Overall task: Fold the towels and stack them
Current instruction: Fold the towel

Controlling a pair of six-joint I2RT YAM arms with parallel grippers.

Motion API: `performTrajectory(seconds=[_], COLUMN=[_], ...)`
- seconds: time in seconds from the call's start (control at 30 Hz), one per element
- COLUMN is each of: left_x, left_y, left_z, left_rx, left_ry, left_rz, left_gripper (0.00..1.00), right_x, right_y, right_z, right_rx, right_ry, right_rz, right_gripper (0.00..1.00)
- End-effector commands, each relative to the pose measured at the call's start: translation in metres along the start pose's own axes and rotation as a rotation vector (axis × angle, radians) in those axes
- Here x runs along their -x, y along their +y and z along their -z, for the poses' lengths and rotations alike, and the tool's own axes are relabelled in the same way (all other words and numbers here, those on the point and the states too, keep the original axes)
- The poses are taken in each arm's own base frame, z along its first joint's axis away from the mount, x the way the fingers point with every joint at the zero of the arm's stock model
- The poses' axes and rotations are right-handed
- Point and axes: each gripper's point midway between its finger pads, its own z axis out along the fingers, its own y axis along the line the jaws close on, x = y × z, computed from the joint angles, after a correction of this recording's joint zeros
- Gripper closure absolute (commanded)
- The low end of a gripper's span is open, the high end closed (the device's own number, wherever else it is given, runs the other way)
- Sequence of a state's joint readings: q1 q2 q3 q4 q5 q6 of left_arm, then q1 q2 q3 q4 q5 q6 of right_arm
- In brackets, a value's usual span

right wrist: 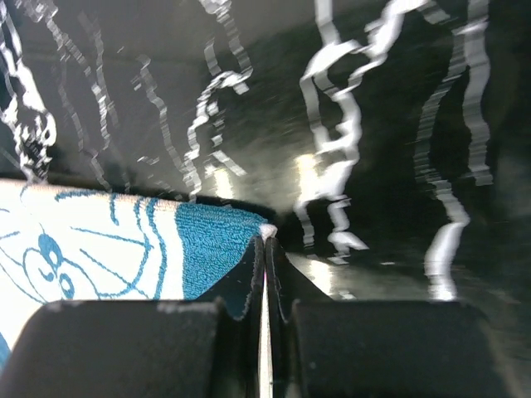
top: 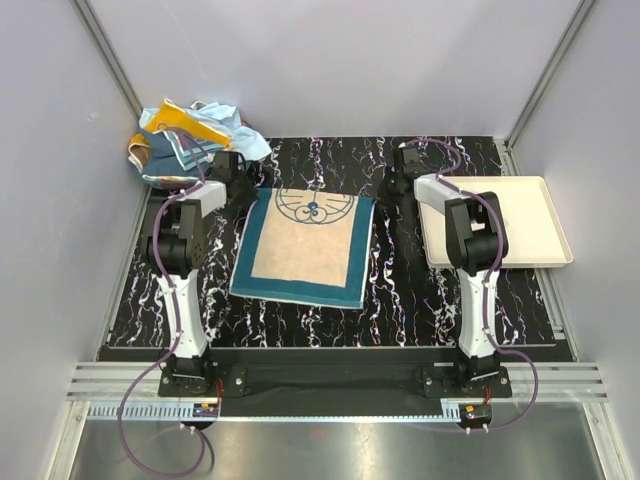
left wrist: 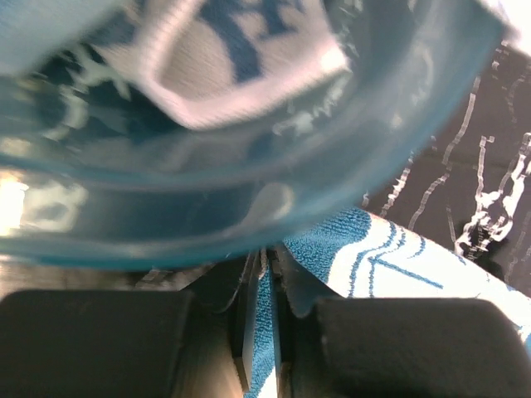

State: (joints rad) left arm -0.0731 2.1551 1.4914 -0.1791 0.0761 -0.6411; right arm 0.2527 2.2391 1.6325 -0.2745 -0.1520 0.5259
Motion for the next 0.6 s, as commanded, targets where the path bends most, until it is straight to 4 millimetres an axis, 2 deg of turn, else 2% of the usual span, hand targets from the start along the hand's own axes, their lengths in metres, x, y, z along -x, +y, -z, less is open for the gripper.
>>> performTrajectory(seconds=[0.0, 0.17, 0.23, 0.27, 0.33, 0.43, 0.5, 0.57], left_x=[-0.002, -0.021, -0.036, -0.038, -0.042, -0.036, -0.029, -0.006], left_y=[-0.009, -0.015, -0.019, -0.027, -0.030, -0.039, -0.034, -0.036], left_z=[0.008, 0.013, 0.014, 0.020, 0.024, 0.031, 0.031, 0.032], left_rx=[0.018, 0.056, 0.067, 0.053, 0.047, 0.032, 0.072, 0.075], left_ry=[-0.039, -0.043, -0.035, -0.042, -0.049, -0.066, -0.073, -0.108], left_rz=[0.014, 0.026, 0.035, 0.035, 0.052, 0.044, 0.021, -0.008], left_gripper=[0.88, 0.88, 0.88, 0.88, 0.88, 0.84, 0.71, 0.66], right_x=[0.028, 0.037, 0.039, 0.044, 0.046, 0.053, 0.057, 0.055], right_y=[-0.005, -0.013, -0.018, -0.017, -0.019, -0.019, -0.017, -0.016], right_z=[0.013, 0.010, 0.003, 0.004, 0.000, -0.002, -0.001, -0.001], right_rx=[-0.008, -0.032, -0.051, -0.055, -0.062, -0.058, -0.055, -0.050], right_ry=[-0.044, -0.048, -0.047, -0.052, -0.048, -0.055, -0.061, -0.055], right_rz=[0.019, 0.026, 0.042, 0.050, 0.065, 0.083, 0.093, 0.097], right_gripper=[0.97, 0.98, 0.98, 0.98, 0.98, 0.98, 0.98, 0.98])
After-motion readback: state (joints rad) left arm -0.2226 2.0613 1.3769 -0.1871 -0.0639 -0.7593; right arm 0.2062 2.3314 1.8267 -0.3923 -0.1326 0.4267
